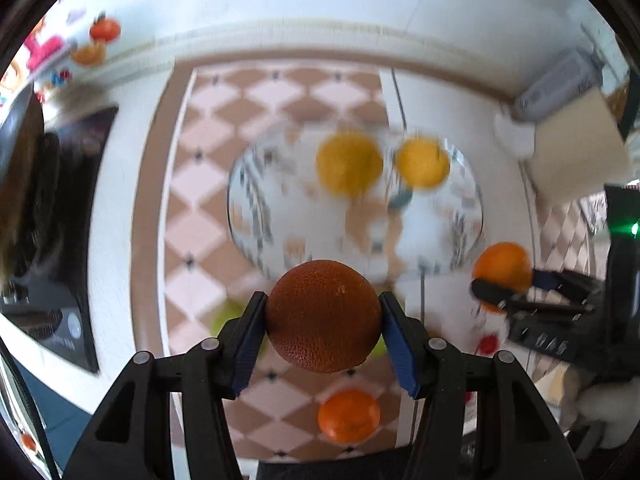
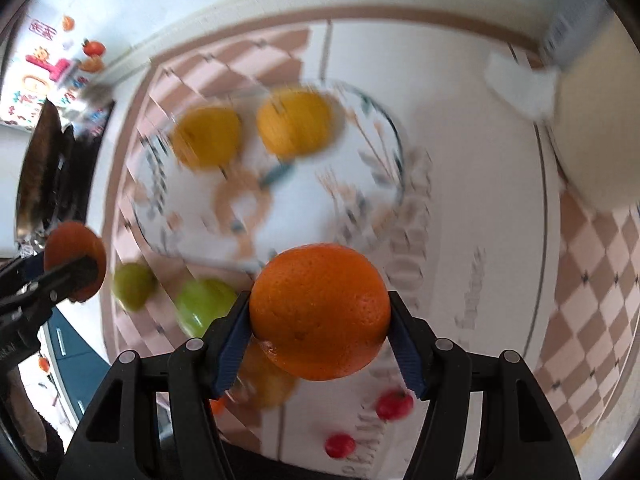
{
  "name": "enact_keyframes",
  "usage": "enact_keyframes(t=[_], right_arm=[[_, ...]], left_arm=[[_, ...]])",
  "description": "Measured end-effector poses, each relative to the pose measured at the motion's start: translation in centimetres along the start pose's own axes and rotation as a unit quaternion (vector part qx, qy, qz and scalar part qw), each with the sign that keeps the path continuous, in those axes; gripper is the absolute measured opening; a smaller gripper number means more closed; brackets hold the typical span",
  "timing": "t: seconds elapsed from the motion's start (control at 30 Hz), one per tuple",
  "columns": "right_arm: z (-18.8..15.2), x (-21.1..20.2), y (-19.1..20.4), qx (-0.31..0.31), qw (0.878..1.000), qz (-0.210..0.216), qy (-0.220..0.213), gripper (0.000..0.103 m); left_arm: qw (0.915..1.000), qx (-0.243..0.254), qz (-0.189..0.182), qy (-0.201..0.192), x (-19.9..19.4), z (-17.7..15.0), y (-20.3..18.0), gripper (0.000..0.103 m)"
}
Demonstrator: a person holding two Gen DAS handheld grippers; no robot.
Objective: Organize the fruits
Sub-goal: 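Place both oranges on the floral plate and open both grippers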
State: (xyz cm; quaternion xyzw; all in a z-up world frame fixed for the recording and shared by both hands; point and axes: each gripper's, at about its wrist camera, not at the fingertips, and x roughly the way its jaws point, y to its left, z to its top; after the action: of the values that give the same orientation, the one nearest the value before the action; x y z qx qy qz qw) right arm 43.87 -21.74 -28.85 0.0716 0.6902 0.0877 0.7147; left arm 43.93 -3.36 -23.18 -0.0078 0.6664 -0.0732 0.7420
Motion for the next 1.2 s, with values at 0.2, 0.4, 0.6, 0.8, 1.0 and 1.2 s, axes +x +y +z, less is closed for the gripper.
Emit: enact_keyframes(t=[0.2, 0.4, 0.6, 0.8, 1.0, 1.2], right_arm=[[4.9, 2.1, 1.9, 0.002, 1.000, -0.002, 0.008, 0.067], [6.4, 5.3, 2.7, 0.009, 0.999, -0.011, 0.034, 0.067], [7.0, 6.7, 3.4, 0.007, 0.999, -0.013, 0.043, 0.067], [6.6, 7.2, 2.7, 0.018, 0.998, -0.016, 0.055, 0.067], [6.5, 7.0, 1.9, 0.030, 0.998, -0.017, 0.058, 0.083], [6.4, 4.9, 1.4, 0.030, 0.998, -0.027, 0.042, 0.090]], left_arm=[[0.9995, -0.018, 0.020, 0.018, 3.0, 5.6, 3.1, 0.053], [0.9950, -0.064, 0.008, 0.076, 8.4, 9.1, 5.6, 0.053], [0.9934, -0.063, 0.015, 0.095, 10.9, 10.3, 5.3, 0.054], [0.9925, -0.063, 0.027, 0.101, 11.8, 10.4, 4.8, 0.054], [0.9936, -0.063, 0.032, 0.089, 11.1, 10.7, 4.8, 0.070], [0.9946, -0.056, 0.041, 0.077, 9.4, 10.0, 4.5, 0.079]])
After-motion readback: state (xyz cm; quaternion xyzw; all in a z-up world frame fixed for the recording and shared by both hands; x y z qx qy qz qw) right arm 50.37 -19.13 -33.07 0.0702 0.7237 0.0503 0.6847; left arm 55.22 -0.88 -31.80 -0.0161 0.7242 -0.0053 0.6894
